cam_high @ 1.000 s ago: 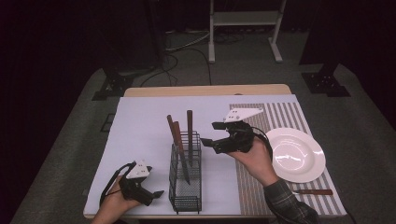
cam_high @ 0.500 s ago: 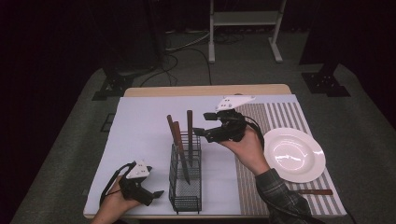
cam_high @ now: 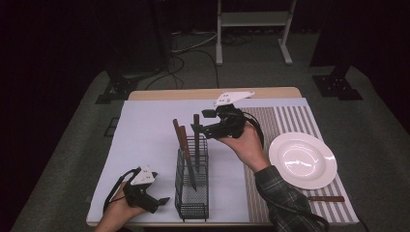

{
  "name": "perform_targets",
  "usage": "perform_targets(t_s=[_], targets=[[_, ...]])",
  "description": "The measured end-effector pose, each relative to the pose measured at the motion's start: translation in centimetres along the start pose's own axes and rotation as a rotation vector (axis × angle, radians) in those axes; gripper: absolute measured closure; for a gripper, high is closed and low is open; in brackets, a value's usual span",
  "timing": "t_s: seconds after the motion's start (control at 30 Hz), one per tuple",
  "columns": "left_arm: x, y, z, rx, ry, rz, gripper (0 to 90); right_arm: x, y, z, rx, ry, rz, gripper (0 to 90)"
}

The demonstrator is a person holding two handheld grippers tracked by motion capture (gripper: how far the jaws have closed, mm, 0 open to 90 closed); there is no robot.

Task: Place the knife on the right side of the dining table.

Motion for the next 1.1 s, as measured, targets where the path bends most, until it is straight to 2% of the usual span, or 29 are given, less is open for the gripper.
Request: perform_targets(t_s=[0.4,0.9,1.1], targets=[[0.0,0.0,0.0,0.000,0.000,0.000,0.0,0.9,-1.5,0.4,0.006,-0.003,0.007,38.6],[0.0,0.0,0.0,0.000,0.000,0.000,0.0,0.8,-1.6,0.8,0.018,-0.009,-0.002,66.0],[0.0,0.0,0.0,0.000,0.000,0.000,0.0,0.8,-1.4,0.8,0.019,-0.006,-0.001,71.6]])
Point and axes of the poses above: each handheld gripper's, and its own axes: y roughly backward along the jaws, x roughly out of its top, z roughly to its right, the point moved 6 cm from there along -y, roughly forward along the jaws, and after that the axes turned 9 degrees about -z, right-handed, at the moved point
